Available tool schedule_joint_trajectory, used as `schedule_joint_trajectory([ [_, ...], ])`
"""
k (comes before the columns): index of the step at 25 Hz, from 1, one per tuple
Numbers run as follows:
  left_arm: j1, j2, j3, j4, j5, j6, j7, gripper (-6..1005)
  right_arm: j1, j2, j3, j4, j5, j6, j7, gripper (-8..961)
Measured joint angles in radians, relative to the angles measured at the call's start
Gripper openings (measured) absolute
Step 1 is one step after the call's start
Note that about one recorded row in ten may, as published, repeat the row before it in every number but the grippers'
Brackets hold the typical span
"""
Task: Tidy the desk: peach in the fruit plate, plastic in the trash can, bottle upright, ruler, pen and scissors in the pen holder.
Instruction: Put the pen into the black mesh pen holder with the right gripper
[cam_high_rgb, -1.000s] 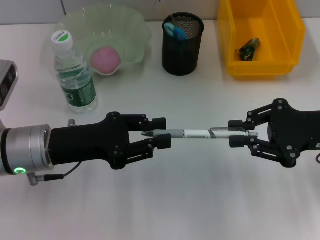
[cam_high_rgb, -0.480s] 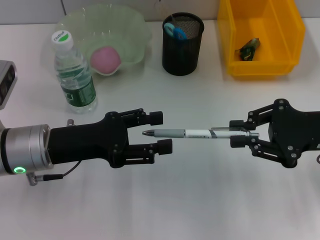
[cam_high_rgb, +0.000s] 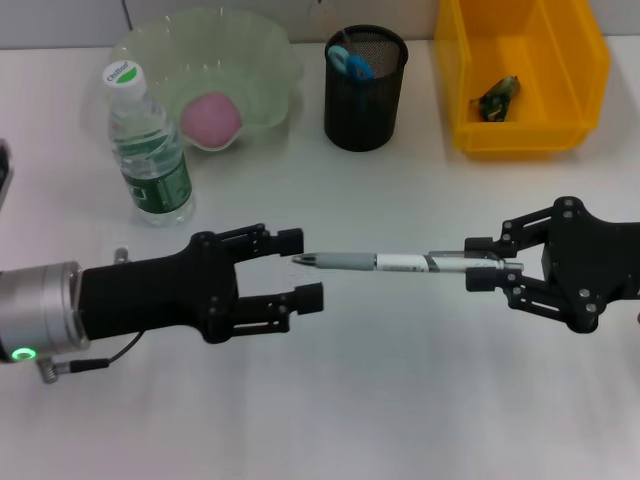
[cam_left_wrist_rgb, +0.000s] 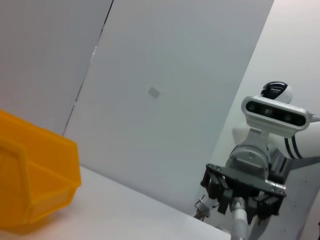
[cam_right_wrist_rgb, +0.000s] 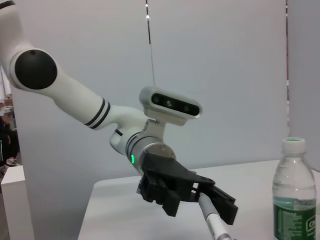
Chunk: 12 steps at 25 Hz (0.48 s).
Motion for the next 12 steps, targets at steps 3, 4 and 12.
schedule_joint_trajectory([
  [3,0.027,0.006,-0.003,0.0,-0.001,-0.005,0.037,791,-0.001,-0.005,0.001,0.0,0.0,0.003,0.016,199],
  [4,0.03,0.006,-0.005,0.0,-0.001,-0.008,0.042,791,-0.001,-0.005,0.001,0.0,0.0,0.003,0.016,199],
  [12,0.07,0.004,-0.018,0.001,0.004,-0.059,0.128,789,-0.012,-0.024,0.013,-0.01,-0.002,0.011,0.051,200],
])
